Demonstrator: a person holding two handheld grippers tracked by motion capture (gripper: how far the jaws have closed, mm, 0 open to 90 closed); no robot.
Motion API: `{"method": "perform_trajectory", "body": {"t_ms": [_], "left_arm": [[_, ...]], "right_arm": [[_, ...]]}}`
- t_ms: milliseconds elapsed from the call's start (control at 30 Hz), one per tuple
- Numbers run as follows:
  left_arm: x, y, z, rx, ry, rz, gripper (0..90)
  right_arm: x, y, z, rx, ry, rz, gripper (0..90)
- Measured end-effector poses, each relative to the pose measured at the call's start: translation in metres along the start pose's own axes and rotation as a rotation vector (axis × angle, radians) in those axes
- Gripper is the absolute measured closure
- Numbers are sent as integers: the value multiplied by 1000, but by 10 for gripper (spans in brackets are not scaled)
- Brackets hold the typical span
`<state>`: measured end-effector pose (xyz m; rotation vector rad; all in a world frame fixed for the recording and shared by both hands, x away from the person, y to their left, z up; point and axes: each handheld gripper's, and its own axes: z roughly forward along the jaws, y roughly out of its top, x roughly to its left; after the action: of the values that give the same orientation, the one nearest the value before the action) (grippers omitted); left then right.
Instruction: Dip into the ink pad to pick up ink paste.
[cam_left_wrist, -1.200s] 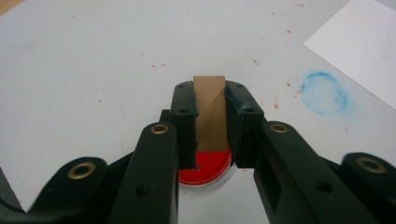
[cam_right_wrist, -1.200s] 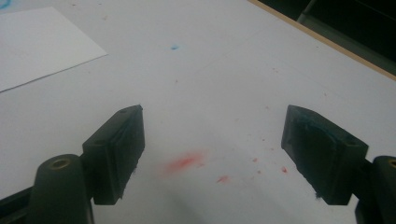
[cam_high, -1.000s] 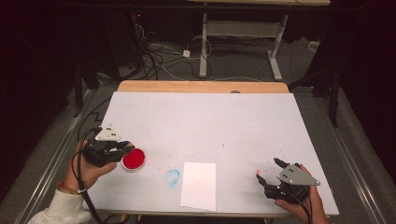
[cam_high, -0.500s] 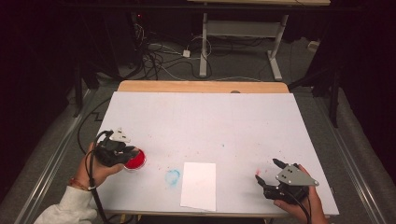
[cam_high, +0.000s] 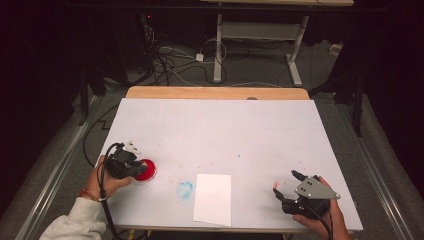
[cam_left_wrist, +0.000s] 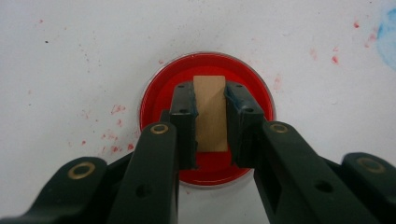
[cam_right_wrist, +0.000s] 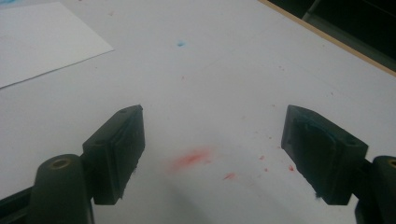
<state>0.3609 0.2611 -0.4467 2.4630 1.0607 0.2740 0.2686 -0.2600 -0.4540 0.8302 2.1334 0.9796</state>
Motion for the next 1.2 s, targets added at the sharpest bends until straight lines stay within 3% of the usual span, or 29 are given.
{"method": "perform_trajectory", "body": {"t_ms": [433, 1200], "left_arm": [[2, -1, 3, 1, -16, -21, 738], [-2, -2, 4, -9, 16, -16, 737]], "right_arm": [[-1, 0, -1, -1, -3, 5, 219], [-2, 1, 1, 1, -2, 1, 219]]}}
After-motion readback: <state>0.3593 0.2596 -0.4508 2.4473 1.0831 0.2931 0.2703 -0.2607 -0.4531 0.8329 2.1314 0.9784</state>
